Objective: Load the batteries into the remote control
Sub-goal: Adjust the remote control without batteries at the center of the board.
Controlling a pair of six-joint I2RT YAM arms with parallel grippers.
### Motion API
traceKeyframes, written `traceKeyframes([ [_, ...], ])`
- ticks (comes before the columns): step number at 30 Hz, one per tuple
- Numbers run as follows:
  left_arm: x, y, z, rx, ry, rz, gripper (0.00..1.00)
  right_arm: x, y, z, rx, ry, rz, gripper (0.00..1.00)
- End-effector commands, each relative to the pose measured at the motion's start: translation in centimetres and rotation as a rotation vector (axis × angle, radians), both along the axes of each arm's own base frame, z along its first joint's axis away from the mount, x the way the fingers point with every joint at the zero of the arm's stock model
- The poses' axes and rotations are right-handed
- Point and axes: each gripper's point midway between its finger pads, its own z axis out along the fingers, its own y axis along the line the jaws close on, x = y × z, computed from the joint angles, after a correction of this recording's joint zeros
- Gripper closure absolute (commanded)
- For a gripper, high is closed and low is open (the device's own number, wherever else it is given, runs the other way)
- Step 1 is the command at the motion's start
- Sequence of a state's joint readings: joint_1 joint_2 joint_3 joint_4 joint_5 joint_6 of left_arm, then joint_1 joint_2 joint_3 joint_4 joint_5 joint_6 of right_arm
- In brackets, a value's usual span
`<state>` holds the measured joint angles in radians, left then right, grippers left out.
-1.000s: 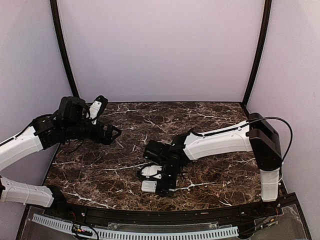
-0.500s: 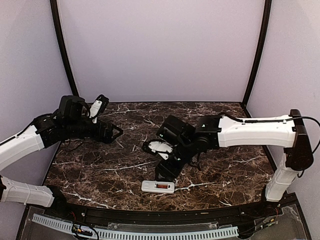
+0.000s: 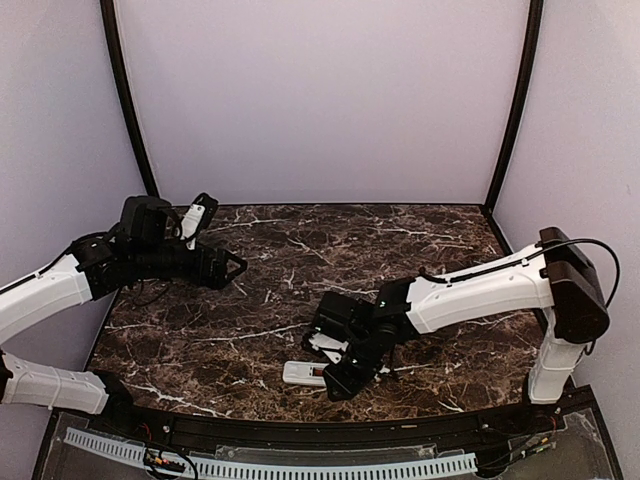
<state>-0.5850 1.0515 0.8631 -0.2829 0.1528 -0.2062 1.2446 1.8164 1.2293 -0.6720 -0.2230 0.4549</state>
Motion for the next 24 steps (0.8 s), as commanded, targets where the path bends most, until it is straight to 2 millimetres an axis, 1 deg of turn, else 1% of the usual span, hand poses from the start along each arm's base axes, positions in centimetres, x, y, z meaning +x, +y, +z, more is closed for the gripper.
traceKeyframes([
  [1,0.6,0.5,-0.9,0.013,-0.012,0.023,0.01,1.1,-1.1,-2.5,-0.036,-0.005,-0.019,0.73],
  [5,1.3,0.6,-1.6,0.028,-0.011,0.035,0.01,2.0,-2.1,-2.9,-0.040,-0.011,-0.025,0.75],
  [8,1.4,0.5,-2.4,0.035,-0.002,0.029,0.01,2.3,-2.5,-2.9,-0.038,-0.013,-0.016,0.75],
  [11,1.5,0.3,-3.0,0.037,0.003,0.025,0.01,2.6,-2.9,-3.5,-0.050,-0.007,-0.019,0.75],
  [15,1.6,0.3,-3.6,0.045,0.003,0.022,0.01,3.7,-3.5,-4.0,-0.076,-0.017,-0.043,0.75],
  [20,1.8,0.4,-3.9,0.047,-0.016,0.028,0.01,5.4,-4.1,-3.8,-0.076,-0.041,-0.058,0.75],
  [24,1.9,0.5,-4.4,0.057,-0.016,0.029,0.01,6.6,-3.6,-3.3,-0.043,-0.040,-0.047,0.75],
])
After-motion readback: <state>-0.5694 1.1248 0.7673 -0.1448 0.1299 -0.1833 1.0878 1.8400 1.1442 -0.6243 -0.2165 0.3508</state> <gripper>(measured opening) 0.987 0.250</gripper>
